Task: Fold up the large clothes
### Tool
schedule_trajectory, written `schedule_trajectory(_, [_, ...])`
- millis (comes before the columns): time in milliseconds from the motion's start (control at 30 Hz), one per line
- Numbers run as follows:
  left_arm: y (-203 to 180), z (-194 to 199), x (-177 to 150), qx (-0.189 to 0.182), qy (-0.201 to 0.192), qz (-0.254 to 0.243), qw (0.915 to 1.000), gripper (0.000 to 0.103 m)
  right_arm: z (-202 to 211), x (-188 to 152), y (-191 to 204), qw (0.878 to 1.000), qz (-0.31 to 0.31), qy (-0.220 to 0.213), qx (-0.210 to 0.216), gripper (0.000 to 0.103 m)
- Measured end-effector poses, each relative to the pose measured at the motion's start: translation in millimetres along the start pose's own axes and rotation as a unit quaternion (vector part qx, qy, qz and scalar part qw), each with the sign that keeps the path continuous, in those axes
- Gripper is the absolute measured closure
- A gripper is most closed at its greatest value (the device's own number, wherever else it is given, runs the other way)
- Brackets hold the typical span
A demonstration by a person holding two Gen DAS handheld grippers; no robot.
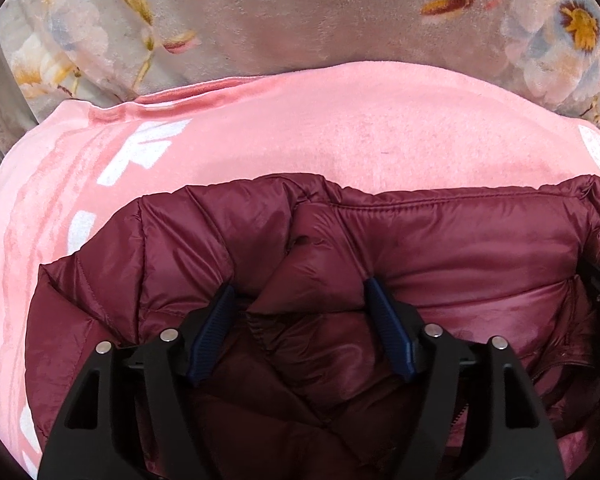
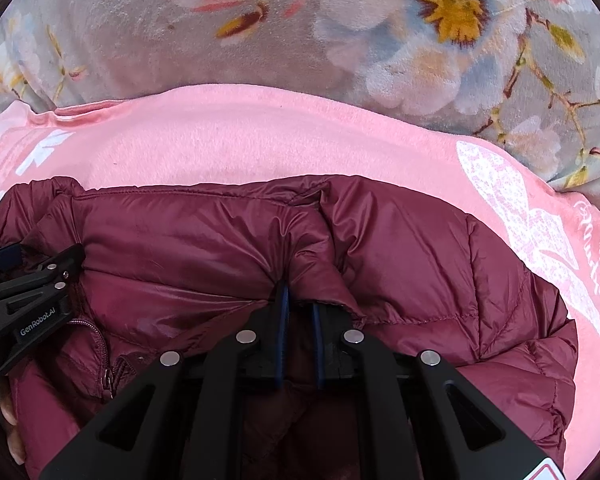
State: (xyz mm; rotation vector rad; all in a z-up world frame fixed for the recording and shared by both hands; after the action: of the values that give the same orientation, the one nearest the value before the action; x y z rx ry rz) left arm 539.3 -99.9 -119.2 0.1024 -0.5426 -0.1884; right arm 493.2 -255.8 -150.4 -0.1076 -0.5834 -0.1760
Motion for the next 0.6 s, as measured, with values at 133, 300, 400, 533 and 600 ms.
schedule_trajectory(133, [9, 0, 0, 0.016, 0.007, 0.019, 0.9997, 0.016, 0, 0, -2, 1.0, -0.008, -0.001, 0.017, 0.094])
schedule_trajectory(300, [22, 31, -19, -0.001, -0.002, 0.027, 0.9996, 0.014, 21, -14, -18, 0.996, -0.044, 0.0, 0.08, 0.09])
schedule_trajectory(400, [37, 67, -54, -0.053, -0.011, 0.018, 0.9984, 0.014, 62, -41, -26, 0.993, -0.03, -0.014, 0.114, 0.077])
schedule_trajectory(533, [69, 115, -118, -0.096, -0.004, 0.015, 0.9952, 0.01, 119, -95, -41, 0.994, 0.02, -0.024, 0.109, 0.064])
schedule_trajectory(600, [89, 134, -153, -0.101, 0.0, 0.02, 0.9946, 0.009, 149, -135, -60, 0.994, 0.024, -0.023, 0.106, 0.056])
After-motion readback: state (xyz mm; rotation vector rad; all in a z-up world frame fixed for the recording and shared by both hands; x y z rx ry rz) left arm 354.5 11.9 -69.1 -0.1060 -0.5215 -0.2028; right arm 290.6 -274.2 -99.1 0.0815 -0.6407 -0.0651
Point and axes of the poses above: each gripper's, at about its wrist camera, not at the fingertips, and z roughly against the way its jaws point, y to its left, x to its top, the point moved 5 cm from there along -z, roughly the way its jaws point, and after that the axes turned 10 degrees about y, right-handed, at the moved point
